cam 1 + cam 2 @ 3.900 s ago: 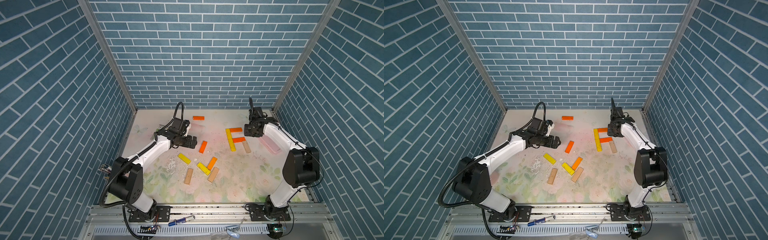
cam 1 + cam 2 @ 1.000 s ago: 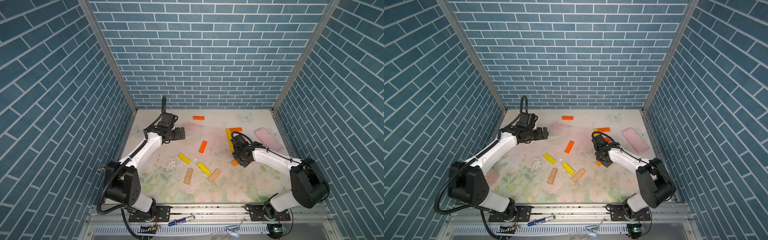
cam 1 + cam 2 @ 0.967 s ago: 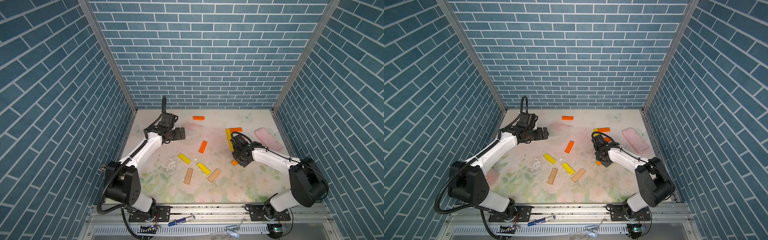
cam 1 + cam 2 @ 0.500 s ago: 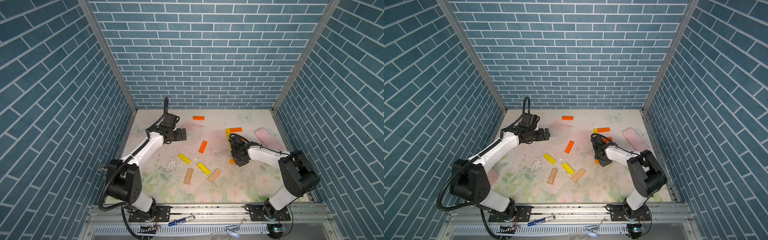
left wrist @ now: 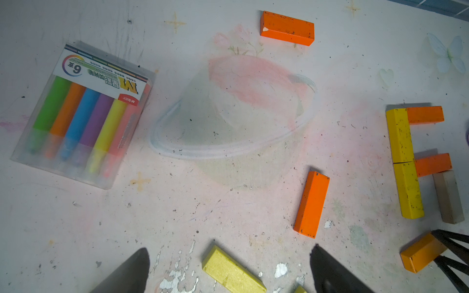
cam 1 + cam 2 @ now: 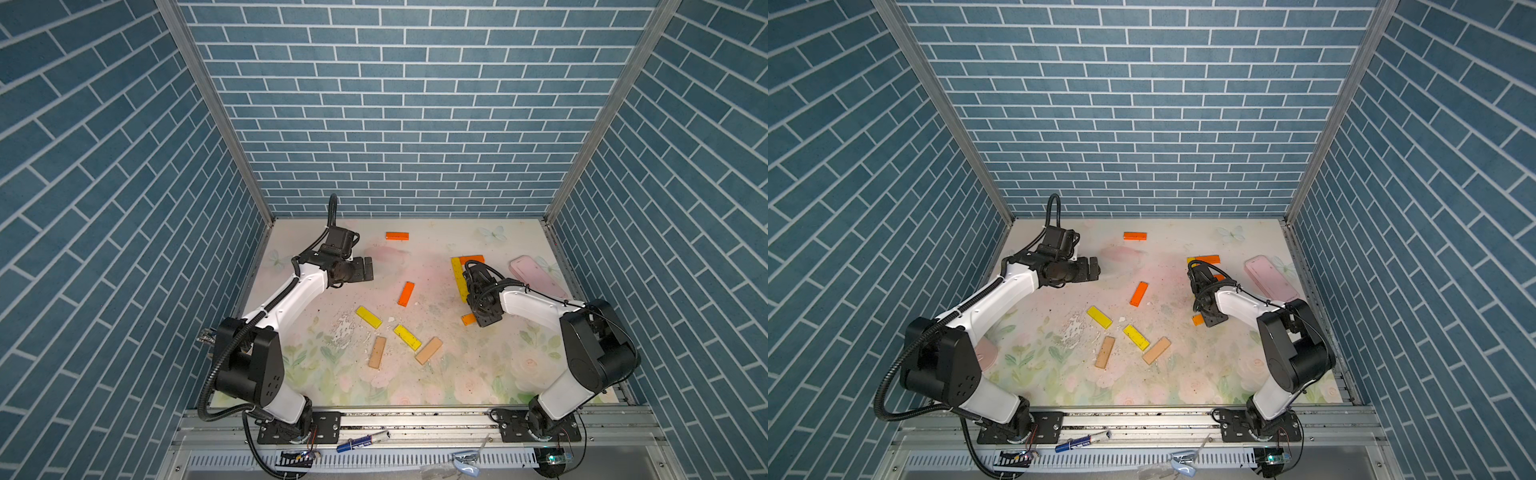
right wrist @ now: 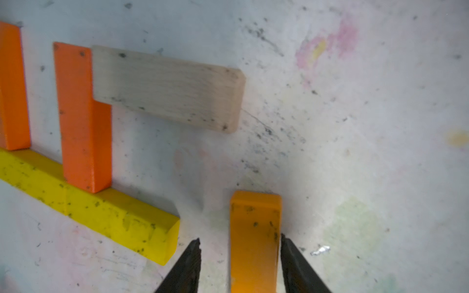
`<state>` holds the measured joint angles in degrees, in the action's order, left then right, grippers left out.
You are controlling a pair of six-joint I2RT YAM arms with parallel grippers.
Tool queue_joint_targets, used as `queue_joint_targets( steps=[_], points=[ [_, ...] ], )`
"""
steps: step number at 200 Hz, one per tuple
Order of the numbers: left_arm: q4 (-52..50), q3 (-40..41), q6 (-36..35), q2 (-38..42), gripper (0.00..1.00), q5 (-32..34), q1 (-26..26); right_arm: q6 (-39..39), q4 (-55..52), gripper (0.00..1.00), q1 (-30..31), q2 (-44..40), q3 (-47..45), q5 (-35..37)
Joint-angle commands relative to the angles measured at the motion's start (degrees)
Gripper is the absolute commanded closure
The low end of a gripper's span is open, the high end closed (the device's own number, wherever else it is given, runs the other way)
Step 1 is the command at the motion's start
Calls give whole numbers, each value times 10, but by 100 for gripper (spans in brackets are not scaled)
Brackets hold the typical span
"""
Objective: Assemble the number 6 with building blocks
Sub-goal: Place the building block at the center of the board.
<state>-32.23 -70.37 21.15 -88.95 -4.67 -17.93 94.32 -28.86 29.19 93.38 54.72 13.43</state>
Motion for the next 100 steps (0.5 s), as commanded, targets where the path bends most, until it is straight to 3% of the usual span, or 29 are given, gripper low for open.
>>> queue_joint_targets(
  steps=[1, 59, 84, 100],
  points=[
    [0, 1, -3, 3, 1, -2, -3, -73, -55, 46, -1, -34, 27, 28],
    [12, 5, -13, 9, 1, -34, -3, -412, -89, 48, 3, -91, 17, -53],
    [34, 20, -19, 21, 1, -51, -2, -497, -109, 47, 11, -138, -16, -55],
    [39, 24, -20, 23, 1, -55, -3, -531, -119, 39, 14, -151, -25, -65]
  ],
)
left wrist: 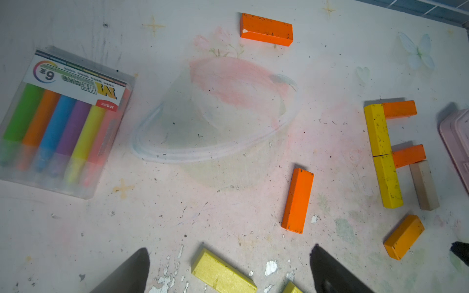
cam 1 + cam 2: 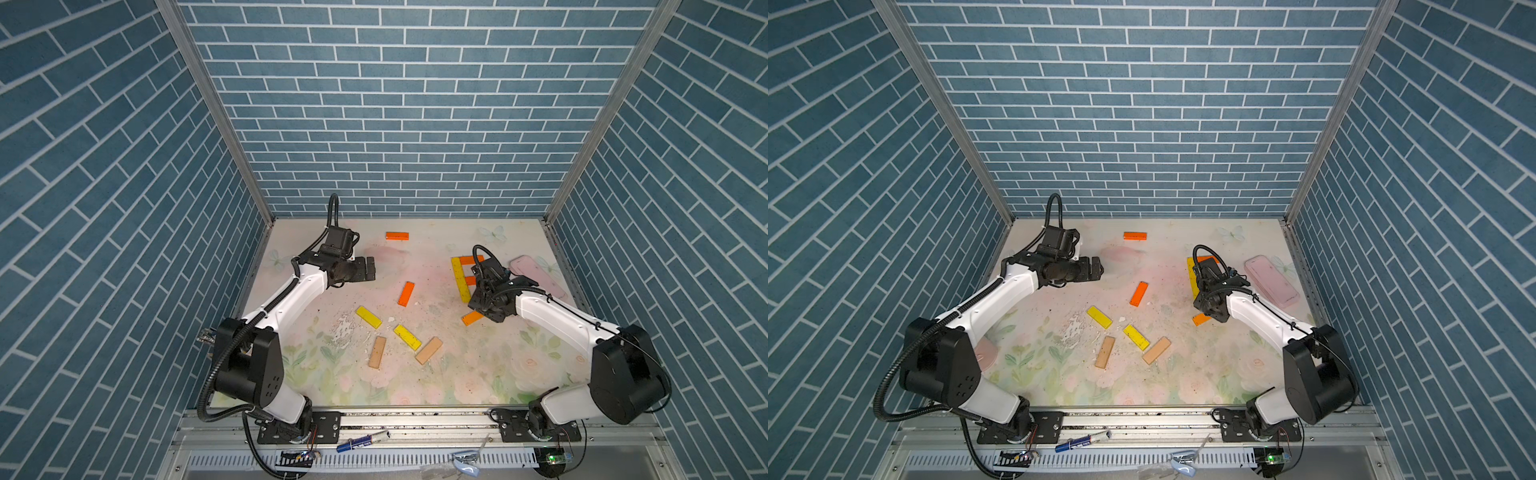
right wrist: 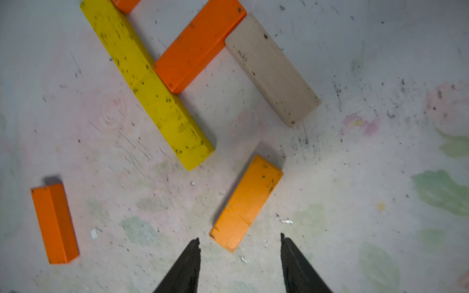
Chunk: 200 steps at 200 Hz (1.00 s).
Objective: Assemble the number 6 with building blocks
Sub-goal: Place the building block at the center of the board.
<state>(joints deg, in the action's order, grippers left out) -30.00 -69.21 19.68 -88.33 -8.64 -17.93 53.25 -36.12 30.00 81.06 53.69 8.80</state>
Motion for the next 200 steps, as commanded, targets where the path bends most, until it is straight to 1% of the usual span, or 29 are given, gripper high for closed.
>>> queue_joint_targets(
  steps=[1, 24, 46, 78, 99, 150, 200],
  points=[
    [17, 12, -6, 17, 1, -15, -3, -122, -48, 38, 6, -28, -15, -18],
    [20, 13, -6, 16, 1, -19, -3, -167, -71, 35, 15, -1, -6, -26],
    [20, 13, -8, 14, 1, -21, -3, -201, -76, 33, 36, 40, 10, -26],
    [24, 16, -11, 15, 1, -24, -3, -233, -75, 33, 42, 98, 31, -29],
    [26, 16, -11, 14, 1, -29, -3, -235, -71, 33, 39, 121, 44, -23],
    [25, 17, -12, 12, 1, -28, -3, -217, -48, 36, 30, 162, 60, -39],
    [26, 15, -11, 11, 1, -30, -3, -218, -46, 37, 21, 168, 52, -40]
  ],
)
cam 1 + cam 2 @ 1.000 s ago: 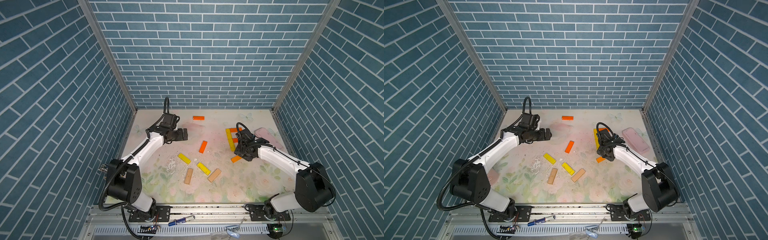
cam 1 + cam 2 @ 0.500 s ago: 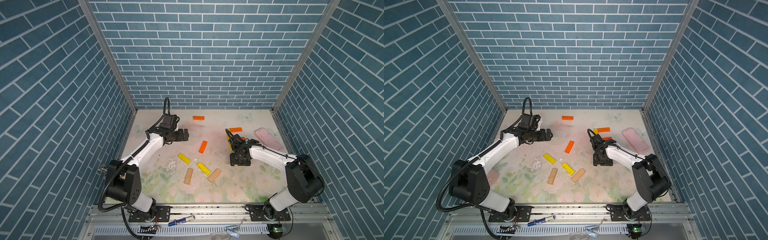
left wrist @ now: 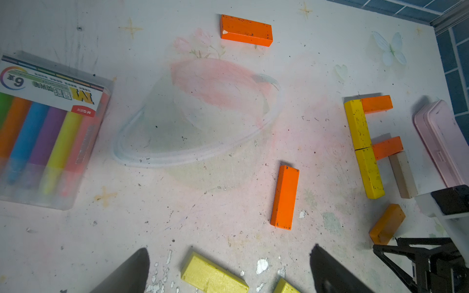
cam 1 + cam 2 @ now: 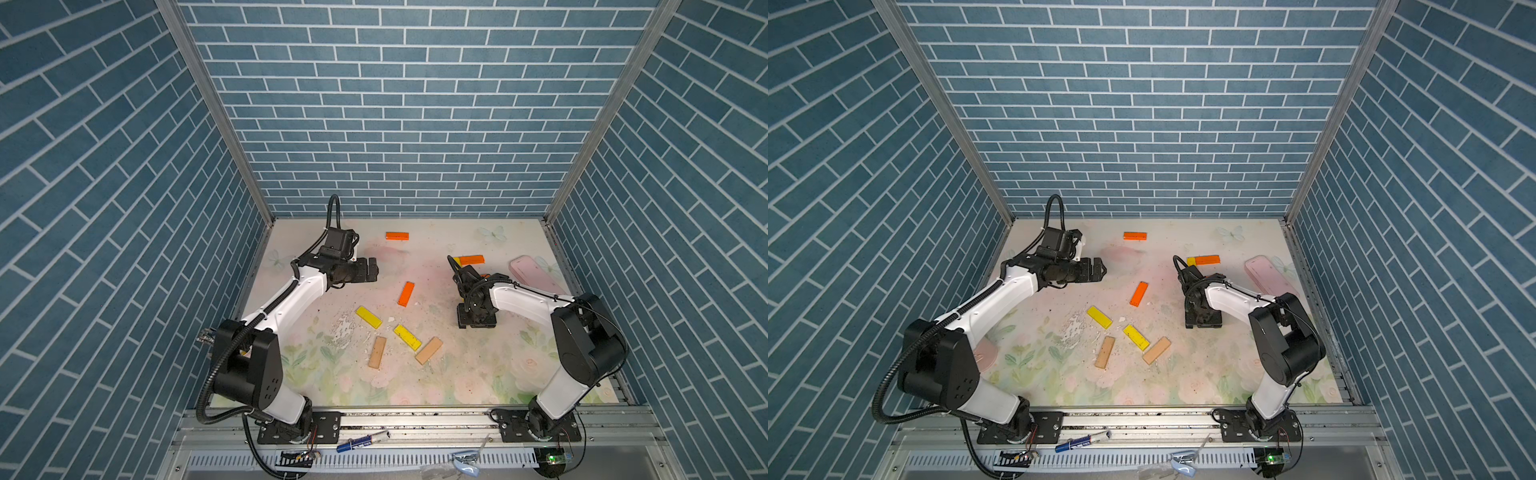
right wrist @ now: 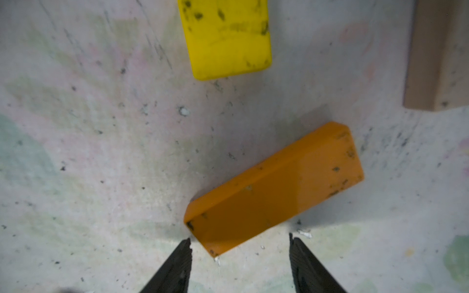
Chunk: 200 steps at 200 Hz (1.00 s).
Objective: Assemble the number 6 with building blocks
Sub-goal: Place the building block at the center of the board, then assemble the building block at the center of the board.
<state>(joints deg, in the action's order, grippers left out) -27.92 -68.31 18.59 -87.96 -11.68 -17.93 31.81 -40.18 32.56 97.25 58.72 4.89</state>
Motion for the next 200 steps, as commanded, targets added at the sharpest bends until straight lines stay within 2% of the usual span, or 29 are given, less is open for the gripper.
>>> queue_joint_targets(
  steps=[1, 95, 169, 200],
  points=[
    [5, 7, 0, 7, 1, 0, -2, -4, -5, 37, -5, 6, 2, 0],
    [4, 6, 1, 4, 1, 1, -3, 53, 27, 45, -20, 29, 20, 0],
    [3, 5, 3, 3, 1, -3, -3, 104, 37, 48, -26, 40, 34, 17],
    [4, 5, 2, 2, 1, -4, -3, 102, 37, 49, -28, 46, 41, 17]
  ],
)
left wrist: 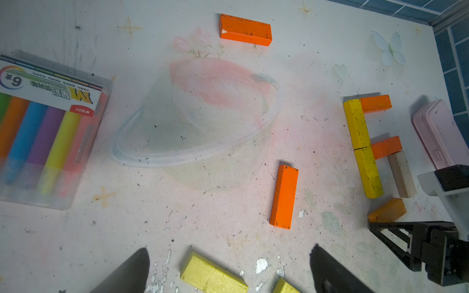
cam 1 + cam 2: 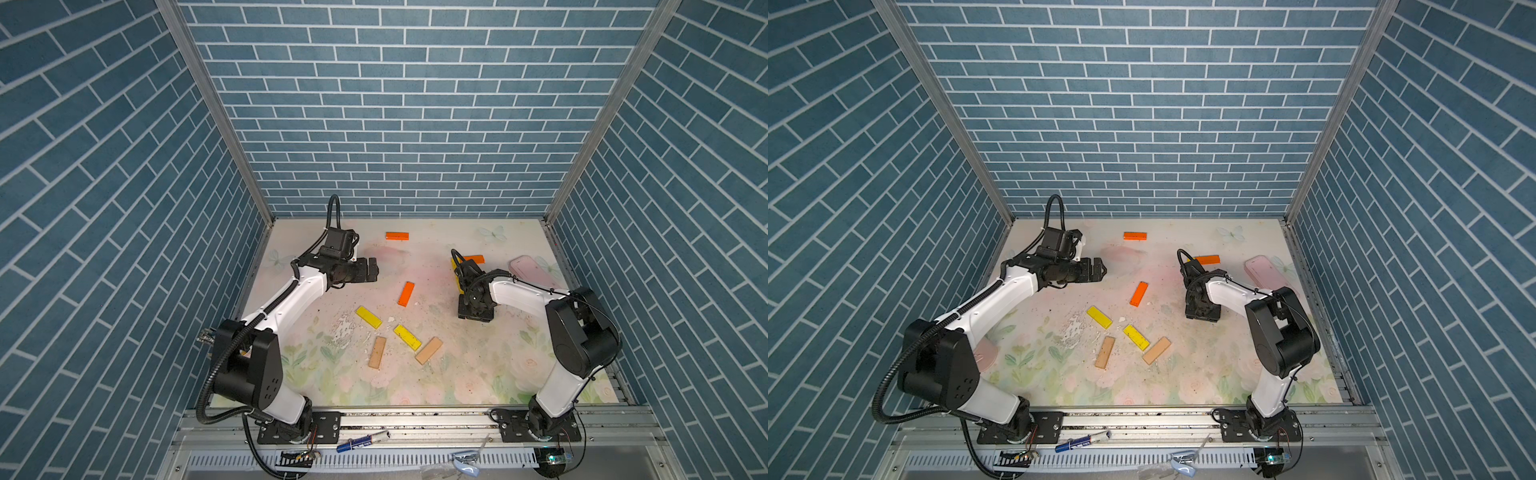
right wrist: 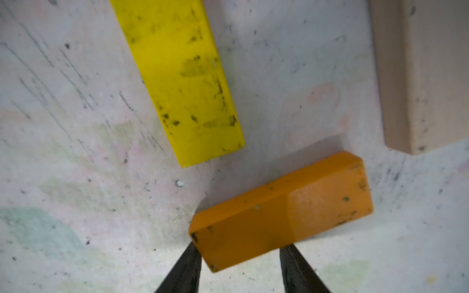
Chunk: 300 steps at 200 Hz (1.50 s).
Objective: Assemble the number 6 with building blocks
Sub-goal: Assemble the building block at the center of the board.
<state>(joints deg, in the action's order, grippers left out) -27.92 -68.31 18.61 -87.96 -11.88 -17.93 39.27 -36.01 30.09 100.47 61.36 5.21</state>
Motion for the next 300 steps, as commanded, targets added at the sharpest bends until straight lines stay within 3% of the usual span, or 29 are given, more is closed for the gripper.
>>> queue_joint_targets(
  steps=[1, 300],
  points=[
    [3, 5, 2, 2, 1, -2, -3, 28, -5, 49, -4, 14, 16, 14],
    [2, 3, 2, -8, 1, -1, -5, -29, 2, 50, -23, 39, 35, 3]
  ],
)
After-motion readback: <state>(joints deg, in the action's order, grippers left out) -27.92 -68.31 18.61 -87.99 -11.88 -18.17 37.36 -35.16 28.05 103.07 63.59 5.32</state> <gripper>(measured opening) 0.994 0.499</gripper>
